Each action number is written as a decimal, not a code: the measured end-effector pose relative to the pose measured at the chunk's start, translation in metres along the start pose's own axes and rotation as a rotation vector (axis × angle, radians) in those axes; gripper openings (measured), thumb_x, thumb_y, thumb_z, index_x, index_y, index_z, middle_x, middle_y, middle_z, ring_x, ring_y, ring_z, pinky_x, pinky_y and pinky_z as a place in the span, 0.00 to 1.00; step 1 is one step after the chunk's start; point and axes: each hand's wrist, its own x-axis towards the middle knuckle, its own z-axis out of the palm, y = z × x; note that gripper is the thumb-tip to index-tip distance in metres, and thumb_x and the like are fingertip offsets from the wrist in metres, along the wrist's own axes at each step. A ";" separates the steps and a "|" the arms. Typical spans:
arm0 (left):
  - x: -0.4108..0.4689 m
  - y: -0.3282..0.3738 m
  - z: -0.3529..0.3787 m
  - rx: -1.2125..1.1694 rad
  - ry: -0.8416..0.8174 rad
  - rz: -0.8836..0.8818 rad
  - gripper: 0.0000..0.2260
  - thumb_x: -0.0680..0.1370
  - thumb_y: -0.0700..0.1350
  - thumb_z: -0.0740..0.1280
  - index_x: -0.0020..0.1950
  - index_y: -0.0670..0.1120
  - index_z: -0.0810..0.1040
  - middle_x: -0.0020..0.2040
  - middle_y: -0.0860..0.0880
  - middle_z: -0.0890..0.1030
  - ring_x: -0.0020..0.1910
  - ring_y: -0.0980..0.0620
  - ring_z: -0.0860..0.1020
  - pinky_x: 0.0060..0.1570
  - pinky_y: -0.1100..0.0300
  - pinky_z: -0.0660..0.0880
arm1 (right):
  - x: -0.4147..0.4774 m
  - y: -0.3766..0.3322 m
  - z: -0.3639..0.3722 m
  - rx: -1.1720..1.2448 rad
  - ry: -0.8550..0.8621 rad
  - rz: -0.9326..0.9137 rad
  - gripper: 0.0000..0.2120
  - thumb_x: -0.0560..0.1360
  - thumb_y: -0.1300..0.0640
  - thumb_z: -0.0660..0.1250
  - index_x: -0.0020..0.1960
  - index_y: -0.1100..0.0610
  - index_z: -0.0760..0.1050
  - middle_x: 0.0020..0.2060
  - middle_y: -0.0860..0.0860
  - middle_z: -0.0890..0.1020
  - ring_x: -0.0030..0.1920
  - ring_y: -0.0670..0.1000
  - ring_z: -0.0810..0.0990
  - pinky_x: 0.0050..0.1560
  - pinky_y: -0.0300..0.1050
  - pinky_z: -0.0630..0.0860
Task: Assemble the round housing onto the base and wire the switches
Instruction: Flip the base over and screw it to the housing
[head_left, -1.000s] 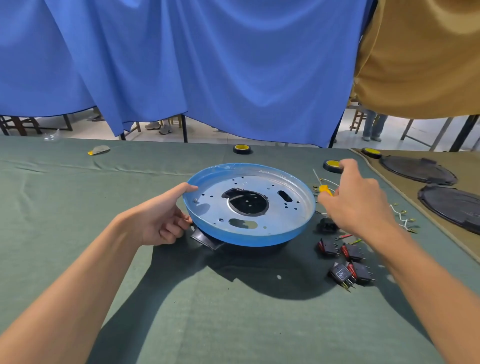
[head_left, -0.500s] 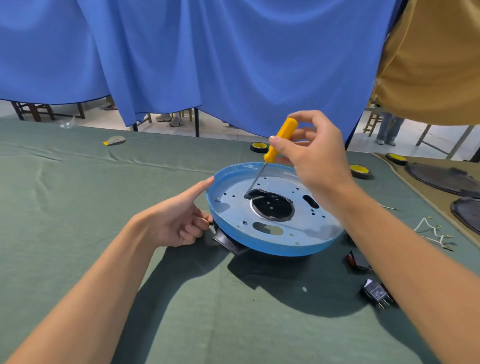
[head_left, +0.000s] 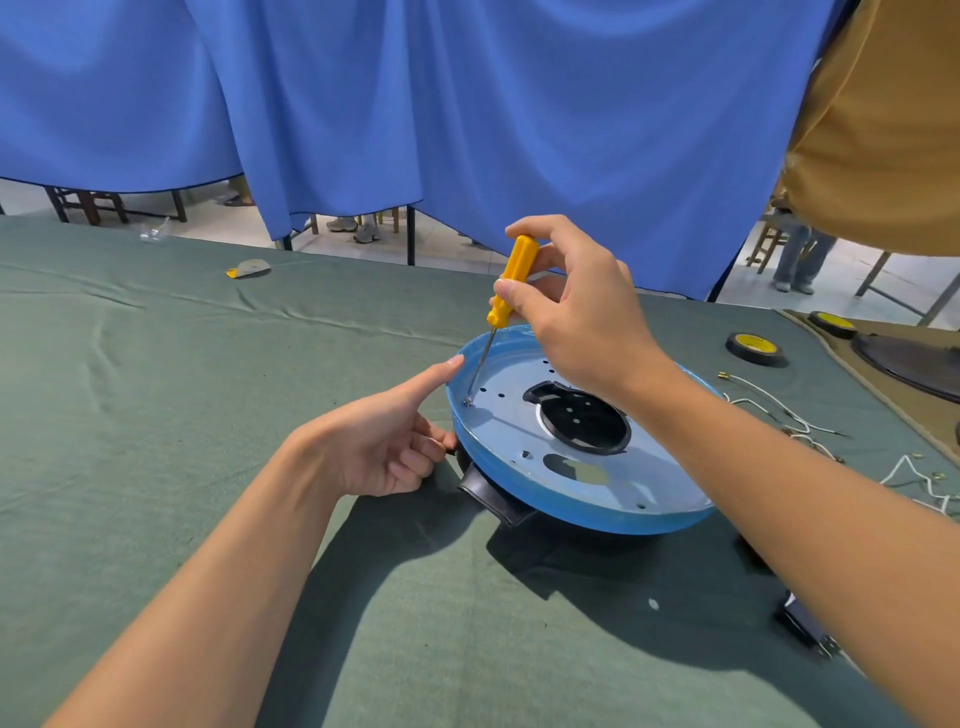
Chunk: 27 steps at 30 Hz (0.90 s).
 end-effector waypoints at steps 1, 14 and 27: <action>0.001 0.000 0.000 0.003 -0.001 -0.001 0.31 0.54 0.74 0.75 0.27 0.45 0.78 0.31 0.51 0.63 0.24 0.56 0.58 0.19 0.66 0.59 | 0.001 0.000 0.001 0.001 -0.003 0.000 0.15 0.76 0.59 0.69 0.61 0.56 0.73 0.45 0.52 0.81 0.46 0.56 0.83 0.53 0.54 0.79; -0.001 0.000 0.002 0.001 0.038 0.004 0.30 0.59 0.72 0.74 0.27 0.44 0.77 0.30 0.50 0.65 0.24 0.55 0.58 0.20 0.67 0.58 | 0.003 0.006 0.001 -0.009 -0.065 0.001 0.15 0.77 0.60 0.67 0.63 0.55 0.72 0.47 0.55 0.80 0.49 0.59 0.82 0.55 0.56 0.78; -0.002 0.000 0.005 0.017 0.070 0.010 0.29 0.59 0.73 0.72 0.26 0.45 0.77 0.30 0.50 0.64 0.25 0.55 0.57 0.21 0.67 0.57 | 0.020 -0.011 0.004 -0.368 -0.187 -0.092 0.17 0.75 0.44 0.67 0.42 0.55 0.66 0.32 0.50 0.73 0.35 0.54 0.71 0.37 0.49 0.68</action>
